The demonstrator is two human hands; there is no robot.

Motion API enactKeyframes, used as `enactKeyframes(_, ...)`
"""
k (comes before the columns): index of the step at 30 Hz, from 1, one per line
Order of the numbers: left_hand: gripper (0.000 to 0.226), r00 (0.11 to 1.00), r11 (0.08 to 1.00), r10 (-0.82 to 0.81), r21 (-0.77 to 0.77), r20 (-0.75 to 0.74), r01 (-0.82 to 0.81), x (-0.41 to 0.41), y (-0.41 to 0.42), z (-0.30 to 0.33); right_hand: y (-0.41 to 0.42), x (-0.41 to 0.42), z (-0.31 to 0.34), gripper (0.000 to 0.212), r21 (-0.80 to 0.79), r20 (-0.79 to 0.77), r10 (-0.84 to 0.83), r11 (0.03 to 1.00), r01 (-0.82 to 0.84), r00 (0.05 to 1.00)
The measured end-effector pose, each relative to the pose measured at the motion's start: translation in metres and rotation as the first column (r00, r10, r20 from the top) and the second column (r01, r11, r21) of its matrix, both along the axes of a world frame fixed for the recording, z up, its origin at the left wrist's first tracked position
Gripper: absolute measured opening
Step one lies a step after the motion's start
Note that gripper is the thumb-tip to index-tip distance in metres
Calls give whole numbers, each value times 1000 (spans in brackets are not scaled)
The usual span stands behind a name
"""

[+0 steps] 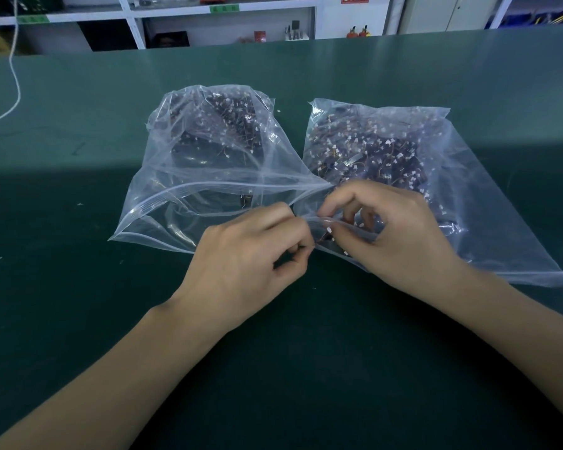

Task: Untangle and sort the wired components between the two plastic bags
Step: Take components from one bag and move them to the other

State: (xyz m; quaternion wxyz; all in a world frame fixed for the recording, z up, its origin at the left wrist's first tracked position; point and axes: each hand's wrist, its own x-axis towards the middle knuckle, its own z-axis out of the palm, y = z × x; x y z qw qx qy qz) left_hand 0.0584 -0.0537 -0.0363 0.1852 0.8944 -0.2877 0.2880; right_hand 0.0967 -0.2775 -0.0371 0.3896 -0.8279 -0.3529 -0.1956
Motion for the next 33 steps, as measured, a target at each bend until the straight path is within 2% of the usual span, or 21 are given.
enactKeyframes(4, 18, 993, 989, 58, 133, 99, -71, 1, -8, -3, 1, 0, -1, 20, 18, -12, -3, 1000, 4, 1000)
enactKeyframes(7, 15, 996, 963, 52, 259, 66, -67, 0, -8, -5, 2, -1, -2, 18, 31, -6, -8, 999, 8, 1000)
enactKeyframes(9, 24, 996, 916, 88, 390, 30, -93, -1, -9, -8, 3, -1, -3, 16, 37, 6, -15, 999, 15, 1000)
enactKeyframes(11, 37, 990, 884, 133, 448, 38, -136, -2, -12, -14, 3, -1, -3, 16, 39, 10, -20, 999, 20, 1000)
enactKeyframes(14, 42, 982, 890, 162, 415, 93, -186, 0, -14, -15, 3, 0, -3, 17, 36, 13, -15, 999, 15, 1000)
enactKeyframes(17, 33, 982, 923, 152, 338, 114, -183, 1, -14, -15, 3, -1, -3, 17, 34, 27, -16, 999, 15, 1000)
enactKeyframes(23, 23, 987, 959, 149, 235, 53, -158, 3, -12, -14, 3, -1, 0, 15, 25, 65, -48, 999, 46, 997)
enactKeyframes(25, 25, 987, 956, 158, 244, 30, -161, 3, -11, -12, 2, -2, -1, 18, 4, 70, -58, 998, 58, 996)
enactKeyframes(28, 28, 986, 949, 167, 271, 7, -162, 4, -11, -10, 2, -3, -3, 24, -77, -5, -72, 995, 71, 997)
enactKeyframes(33, 21, 986, 943, 169, 292, -5, -160, 3, -18, -7, 0, -1, -4, 16, -91, -54, -75, 993, 70, 996)
